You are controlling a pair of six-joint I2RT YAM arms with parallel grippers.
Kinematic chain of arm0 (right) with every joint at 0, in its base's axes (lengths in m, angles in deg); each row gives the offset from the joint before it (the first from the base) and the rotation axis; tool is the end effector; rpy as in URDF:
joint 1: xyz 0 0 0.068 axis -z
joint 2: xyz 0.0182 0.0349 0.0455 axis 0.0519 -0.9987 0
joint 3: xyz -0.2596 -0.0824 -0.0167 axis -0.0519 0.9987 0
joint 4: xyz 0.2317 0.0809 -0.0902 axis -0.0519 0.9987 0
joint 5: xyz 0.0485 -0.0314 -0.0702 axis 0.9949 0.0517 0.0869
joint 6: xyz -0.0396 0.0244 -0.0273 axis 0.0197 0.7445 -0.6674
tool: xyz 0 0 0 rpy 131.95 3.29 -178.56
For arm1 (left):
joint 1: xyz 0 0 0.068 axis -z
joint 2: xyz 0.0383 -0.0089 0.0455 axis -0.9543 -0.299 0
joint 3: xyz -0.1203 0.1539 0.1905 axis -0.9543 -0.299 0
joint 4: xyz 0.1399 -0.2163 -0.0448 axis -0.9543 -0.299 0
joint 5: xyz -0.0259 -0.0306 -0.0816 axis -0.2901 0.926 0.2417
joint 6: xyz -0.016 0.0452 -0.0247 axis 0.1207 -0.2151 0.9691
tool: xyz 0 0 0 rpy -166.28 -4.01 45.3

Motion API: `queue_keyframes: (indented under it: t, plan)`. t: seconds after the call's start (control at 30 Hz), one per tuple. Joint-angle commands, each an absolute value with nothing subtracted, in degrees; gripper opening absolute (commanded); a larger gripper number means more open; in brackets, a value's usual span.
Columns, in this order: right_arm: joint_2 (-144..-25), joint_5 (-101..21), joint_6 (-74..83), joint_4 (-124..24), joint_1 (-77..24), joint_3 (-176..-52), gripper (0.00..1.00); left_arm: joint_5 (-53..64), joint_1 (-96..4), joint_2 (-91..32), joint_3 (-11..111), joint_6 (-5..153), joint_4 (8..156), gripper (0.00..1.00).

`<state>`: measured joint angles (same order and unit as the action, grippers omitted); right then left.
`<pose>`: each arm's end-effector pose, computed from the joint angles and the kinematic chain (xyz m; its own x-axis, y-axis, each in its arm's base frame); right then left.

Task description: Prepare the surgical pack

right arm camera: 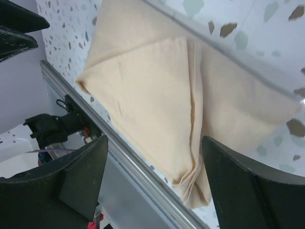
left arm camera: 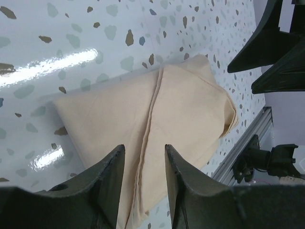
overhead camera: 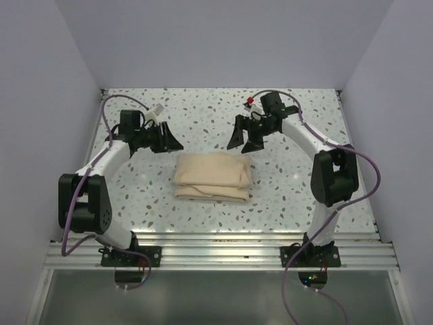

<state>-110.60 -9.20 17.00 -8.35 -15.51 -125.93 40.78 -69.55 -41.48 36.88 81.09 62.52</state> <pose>0.3694 0.1470 0.2520 -0.9612 -0.0497 -0.2715 -0.2273 0.7003 0.6767 0.3205 -0.0416 0.2409 -0.8488 -0.1919 -0.4927 0.2531 0.6705 -0.6973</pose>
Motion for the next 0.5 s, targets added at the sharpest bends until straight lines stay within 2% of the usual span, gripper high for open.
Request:
queue_keyframes:
  t: [0.0,0.37,0.47]
  plan:
    - [-116.0,-8.1,15.6,-9.8,-16.3,-130.2,0.83,42.3,-68.9,-45.0,40.3,82.1,66.3,0.42]
    - [-127.2,-7.5,13.8,-10.5,-18.9,-138.4,0.76,43.5,-68.6,-43.7,40.0,82.3,66.2,0.42]
    - [-128.3,-6.3,14.3,-9.9,-19.2,-139.9,0.68,43.5,-68.6,-43.2,39.3,82.0,65.9,0.42]
